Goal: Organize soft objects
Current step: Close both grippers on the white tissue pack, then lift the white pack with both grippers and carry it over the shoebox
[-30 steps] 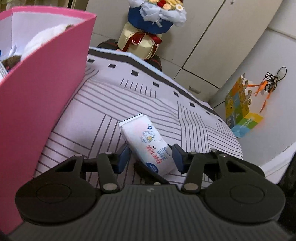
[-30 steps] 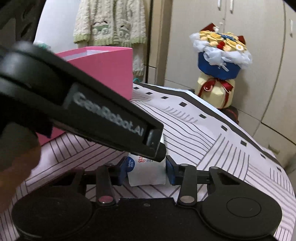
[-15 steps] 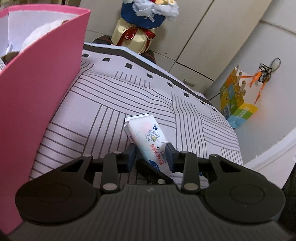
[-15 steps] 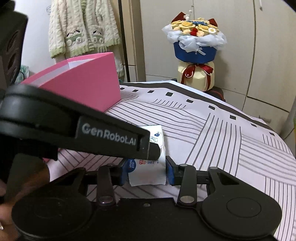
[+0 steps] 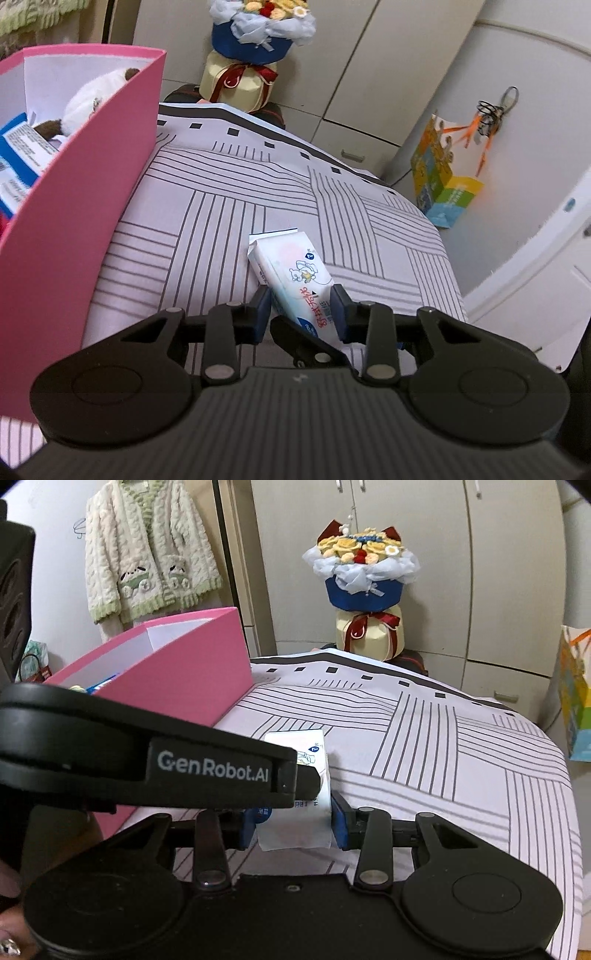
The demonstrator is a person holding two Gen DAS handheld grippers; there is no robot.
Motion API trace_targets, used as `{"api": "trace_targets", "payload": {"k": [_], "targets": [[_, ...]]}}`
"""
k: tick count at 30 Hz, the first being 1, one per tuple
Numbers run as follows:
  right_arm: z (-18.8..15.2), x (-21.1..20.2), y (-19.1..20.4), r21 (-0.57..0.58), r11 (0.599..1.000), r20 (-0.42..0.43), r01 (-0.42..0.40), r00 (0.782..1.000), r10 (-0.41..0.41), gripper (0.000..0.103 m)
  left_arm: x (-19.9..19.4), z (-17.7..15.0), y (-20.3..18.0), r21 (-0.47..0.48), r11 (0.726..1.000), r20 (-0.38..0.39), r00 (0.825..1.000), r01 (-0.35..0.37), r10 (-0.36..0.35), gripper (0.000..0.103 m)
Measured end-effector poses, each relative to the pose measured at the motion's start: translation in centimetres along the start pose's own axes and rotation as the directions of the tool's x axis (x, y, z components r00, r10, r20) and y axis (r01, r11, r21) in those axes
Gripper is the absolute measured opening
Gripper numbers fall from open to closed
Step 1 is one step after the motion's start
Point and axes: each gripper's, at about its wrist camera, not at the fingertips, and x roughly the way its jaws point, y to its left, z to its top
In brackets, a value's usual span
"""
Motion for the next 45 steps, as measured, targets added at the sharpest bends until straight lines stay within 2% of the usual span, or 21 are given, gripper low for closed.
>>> {"api": "trace_targets", "payload": {"k": [5,11,19,26,34,45], "targets": [[-1.0,-2.4,1.8,0.015,1.000,0.010,0.007,1.000,-0.007,0.045,-2.9,-1.3,-0.3,0.064,0.998,-0.013,1.000,0.013,-0.012,0.033],[-2.8,-5.5,4.1,0.070,0.998,-0.002,0.009,1.000,-0.009,0.045,-6.3,-2.8,-0.2,0.140,0.989,-0.077,0.996,0.045,-0.034,0.033],[-4.2,-9.8,8.0,0.065,0.998,0.025,-0.004,1.000,0.002,0.045,-12.0,-5.0,0.3,0.221,0.972,-0.061,0.996,0.078,-0.066,0.033],[-2.9,-12.3,11.8,0.018,1.000,0.051,-0.011,0.999,0.010,0.045,-16.9,-5.1,1.5,0.247,0.965,-0.001,0.996,0.088,-0.090,0.034],[0.1,-13.3,16.1,-0.074,0.996,0.109,-0.040,0.993,0.048,0.046,-22.2,-4.0,3.6,0.271,0.962,0.135,0.988,0.032,-0.071,0.034],[2.8,-11.0,18.9,-0.107,0.990,0.142,-0.090,0.984,0.104,0.046,-23.9,-1.5,7.3,0.244,0.970,0.191,0.981,-0.001,-0.047,0.034]]}}
